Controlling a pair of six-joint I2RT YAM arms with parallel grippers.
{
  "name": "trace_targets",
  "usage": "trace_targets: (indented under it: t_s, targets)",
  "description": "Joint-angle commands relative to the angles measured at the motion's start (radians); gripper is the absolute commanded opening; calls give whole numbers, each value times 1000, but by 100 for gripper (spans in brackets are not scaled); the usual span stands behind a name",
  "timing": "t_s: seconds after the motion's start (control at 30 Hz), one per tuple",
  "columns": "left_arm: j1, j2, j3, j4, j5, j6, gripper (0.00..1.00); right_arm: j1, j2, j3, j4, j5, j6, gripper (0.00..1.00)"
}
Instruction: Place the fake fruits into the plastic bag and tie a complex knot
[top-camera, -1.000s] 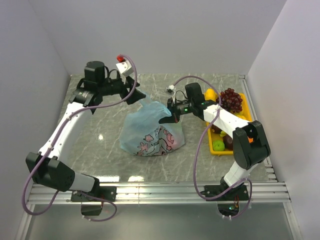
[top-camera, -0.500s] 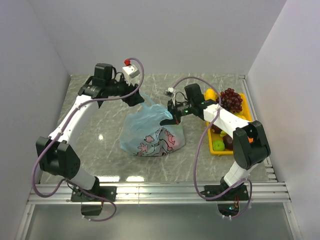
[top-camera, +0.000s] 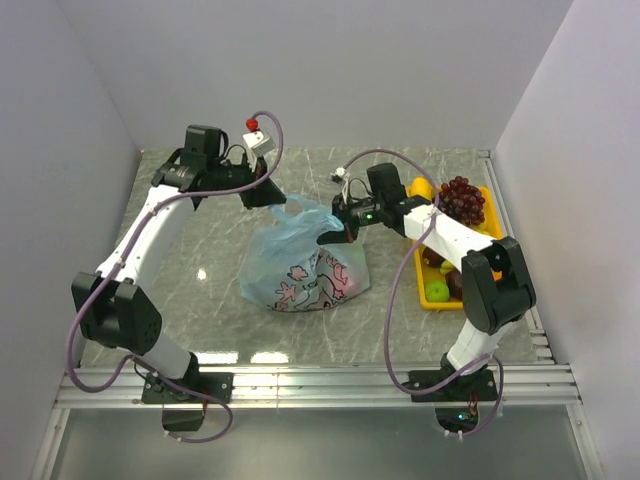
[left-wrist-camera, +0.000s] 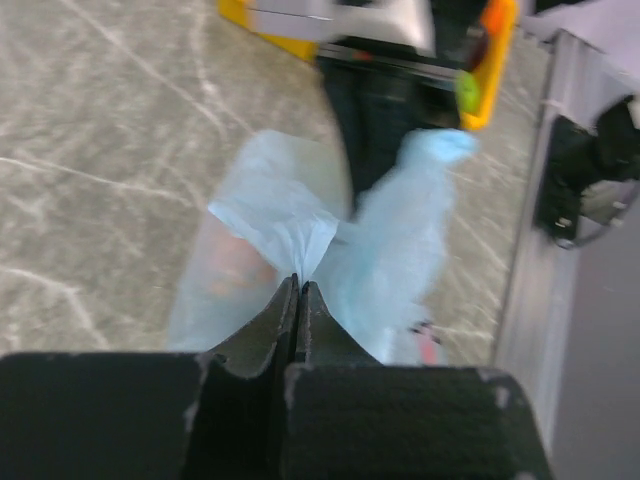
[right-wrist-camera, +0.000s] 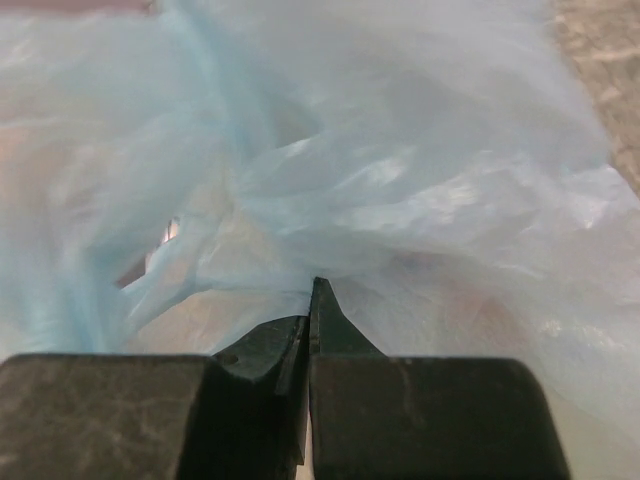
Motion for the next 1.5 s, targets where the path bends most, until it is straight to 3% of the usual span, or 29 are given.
trace_targets:
  t_s: [0.0, 0.23, 0.37, 0.4, 0.5, 0.53, 0.63, 0.67, 0.87, 0.97, 1.0, 1.17, 1.23, 1.47]
  targets:
    - [-6, -78, 40, -107, 128, 35, 0, -7, 28, 59, 66, 53, 130, 0]
    - [-124, -198, -87, -75, 54, 1, 0, -8, 55, 57, 118, 119, 290, 0]
    - [-255, -227, -206, 63, -111, -175, 0, -7, 55, 51, 154, 154, 400, 0]
    - [-317, -213, -225, 95, -221, -207, 0, -8, 54, 51, 155, 169, 413, 0]
    - [-390, -172, -274, 118, -236, -211, 0, -8, 38, 28, 177, 202, 479, 0]
    - [-411, -149, -309, 164, -353, -250, 0, -8, 31, 17, 189, 202, 495, 0]
    - [-480, -95, -358, 210, -478, -246, 0, -10, 12, -10, 232, 188, 568, 0]
    - [-494, -81, -372, 258, -613, -251, 0, -8, 5, -22, 250, 186, 601, 0]
    - [-500, 1, -435, 396, -908, -263, 0, -30, -37, -93, 284, 177, 681, 0]
    - [-497, 24, -453, 440, -986, -301, 0, -34, -51, -114, 269, 176, 677, 0]
    - [-481, 17, -472, 479, -996, -307, 0, -34, -55, -118, 258, 177, 666, 0]
    - [-412, -54, -529, 568, -719, -291, 0, -51, -57, -86, 157, 144, 534, 2]
    - [-408, -77, -536, 560, -630, -281, 0, -62, -57, -53, 74, 136, 403, 12]
    - [-381, -77, -498, 496, -469, -260, 0, -125, -116, 54, -297, 183, -19, 63]
